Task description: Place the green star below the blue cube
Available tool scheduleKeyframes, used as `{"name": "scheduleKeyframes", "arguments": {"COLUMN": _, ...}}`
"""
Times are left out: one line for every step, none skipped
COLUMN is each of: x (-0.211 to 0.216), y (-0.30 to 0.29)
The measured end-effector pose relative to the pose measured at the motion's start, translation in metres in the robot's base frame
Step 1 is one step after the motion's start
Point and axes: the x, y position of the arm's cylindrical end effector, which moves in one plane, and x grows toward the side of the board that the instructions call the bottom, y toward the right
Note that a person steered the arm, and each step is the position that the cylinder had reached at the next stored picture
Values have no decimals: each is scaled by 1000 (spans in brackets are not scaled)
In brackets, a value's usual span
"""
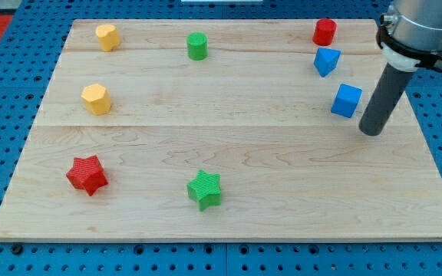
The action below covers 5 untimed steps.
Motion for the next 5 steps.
{"name": "scheduleKeyframes", "arguments": {"x": -23, "y": 0}}
{"name": "scheduleKeyframes", "arguments": {"x": -41, "y": 0}}
{"name": "scheduleKeyframes", "arguments": {"x": -43, "y": -6}}
{"name": "scheduleKeyframes", "arguments": {"x": -36, "y": 4}}
{"name": "scheduleKeyframes", "arguments": {"x": 43, "y": 44}}
